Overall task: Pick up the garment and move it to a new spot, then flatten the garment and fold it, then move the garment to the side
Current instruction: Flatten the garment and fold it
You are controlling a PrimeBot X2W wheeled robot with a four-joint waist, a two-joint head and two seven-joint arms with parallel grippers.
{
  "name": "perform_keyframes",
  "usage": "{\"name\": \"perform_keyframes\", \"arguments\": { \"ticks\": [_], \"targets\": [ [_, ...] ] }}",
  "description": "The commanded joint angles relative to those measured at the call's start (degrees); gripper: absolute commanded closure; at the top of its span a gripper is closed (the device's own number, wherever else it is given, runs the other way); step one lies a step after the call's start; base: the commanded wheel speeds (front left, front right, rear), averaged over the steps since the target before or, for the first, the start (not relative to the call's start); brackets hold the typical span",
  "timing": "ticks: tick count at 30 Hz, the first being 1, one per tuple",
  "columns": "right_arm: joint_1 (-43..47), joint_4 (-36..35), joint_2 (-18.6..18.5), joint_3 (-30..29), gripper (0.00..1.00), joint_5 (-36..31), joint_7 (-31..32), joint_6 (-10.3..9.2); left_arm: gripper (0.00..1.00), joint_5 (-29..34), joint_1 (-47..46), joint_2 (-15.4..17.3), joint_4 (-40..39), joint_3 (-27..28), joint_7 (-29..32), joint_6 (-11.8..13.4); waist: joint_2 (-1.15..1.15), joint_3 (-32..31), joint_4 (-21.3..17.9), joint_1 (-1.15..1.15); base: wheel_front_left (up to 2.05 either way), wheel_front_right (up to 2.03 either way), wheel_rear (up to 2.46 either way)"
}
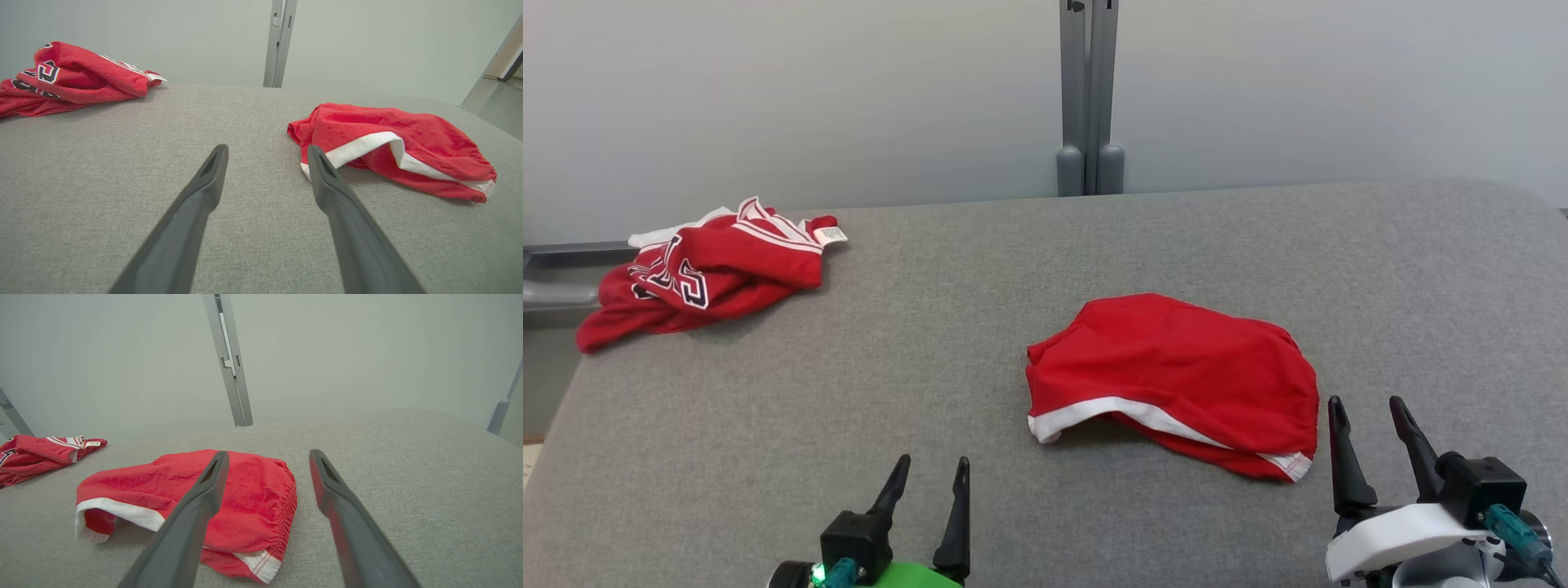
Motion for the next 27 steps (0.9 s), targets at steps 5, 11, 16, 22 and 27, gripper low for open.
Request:
{"name": "perform_keyframes", "arguments": {
  "ticks": [5,11,16,22,27],
  "targets": [
    [-1.6,-0.9,-0.1,0.6,0.0,-0.7,-0.2,-0.04,0.0,-0.8,-2.7,0.2,3.8,-3.9,0.0,-1.3,0.0,2.1,-2.1,0.0,0.0,0.0,0.0],
    [-3.6,-1.1,-0.1,2.2,0.0,-1.3,-0.2,-0.04,0.0,-2.9,-8.4,0.2,10.0,-10.6,0.1,-2.3,0.0,5.4,-6.5,0.0,0.0,0.0,0.0],
    [-5.8,-1.4,-0.1,2.8,0.0,-1.5,-0.2,-0.04,0.0,-6.4,-14.5,0.2,16.3,-13.1,0.1,-0.4,0.0,9.2,-10.8,0.0,0.0,0.0,0.0],
    [-7.4,-1.8,-0.1,1.8,0.0,-1.4,-0.2,-0.04,0.0,-9.1,-19.8,0.2,22.5,-11.9,0.1,2.5,0.0,12.9,-14.0,0.0,0.0,0.0,0.0],
    [-7.4,-2.1,-0.1,0.1,0.0,-1.0,-0.2,-0.04,0.83,-7.7,-21.0,0.2,23.1,-9.4,0.1,3.1,0.0,14.1,-13.8,0.0,0.0,0.0,0.0]
  ]
}}
